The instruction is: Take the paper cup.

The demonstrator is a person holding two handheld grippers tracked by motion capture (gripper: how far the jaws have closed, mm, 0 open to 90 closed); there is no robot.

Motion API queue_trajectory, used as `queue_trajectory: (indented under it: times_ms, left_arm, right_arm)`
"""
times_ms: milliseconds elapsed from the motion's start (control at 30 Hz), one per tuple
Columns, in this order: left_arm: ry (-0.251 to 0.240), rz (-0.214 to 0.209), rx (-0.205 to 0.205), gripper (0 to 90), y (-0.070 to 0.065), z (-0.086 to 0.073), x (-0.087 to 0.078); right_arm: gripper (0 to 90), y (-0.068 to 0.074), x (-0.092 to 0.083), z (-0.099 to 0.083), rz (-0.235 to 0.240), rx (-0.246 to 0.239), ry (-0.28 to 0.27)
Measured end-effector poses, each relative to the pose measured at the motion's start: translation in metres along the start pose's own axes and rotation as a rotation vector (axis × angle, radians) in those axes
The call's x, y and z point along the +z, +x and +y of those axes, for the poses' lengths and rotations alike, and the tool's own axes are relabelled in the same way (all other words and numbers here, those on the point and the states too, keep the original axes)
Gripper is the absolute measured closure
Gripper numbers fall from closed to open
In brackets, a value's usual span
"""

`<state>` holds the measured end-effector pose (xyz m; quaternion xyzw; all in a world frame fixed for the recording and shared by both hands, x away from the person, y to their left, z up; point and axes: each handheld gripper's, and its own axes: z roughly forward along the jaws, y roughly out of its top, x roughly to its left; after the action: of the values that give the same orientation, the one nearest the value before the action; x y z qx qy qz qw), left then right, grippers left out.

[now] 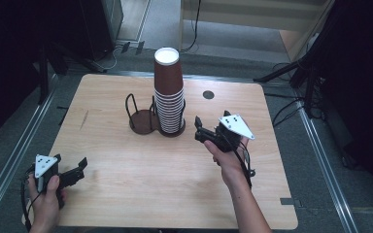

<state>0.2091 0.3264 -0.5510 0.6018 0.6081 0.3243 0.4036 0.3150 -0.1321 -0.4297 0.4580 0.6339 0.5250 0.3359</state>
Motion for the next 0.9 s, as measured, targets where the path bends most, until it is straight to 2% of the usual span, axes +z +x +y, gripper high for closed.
queue_trajectory:
  times_ms: [400,533,900]
  left_arm:
    - [0.003,-0.003,0.005,7.6,0.001,0.0,0.0]
    - [0.003,-0.006,0.004,7.6,0.001,0.0,0.0]
    - [0.003,-0.008,0.003,7.6,0.001,0.0,0.0]
  right_arm:
    - [5.8,0.018,0.015,0.011,0.024,0.003,-0.001]
    - [3.0,0.024,0.019,0.014,0.036,0.006,0.003]
    - [2.0,0.038,0.031,0.023,0.046,-0.008,-0.003]
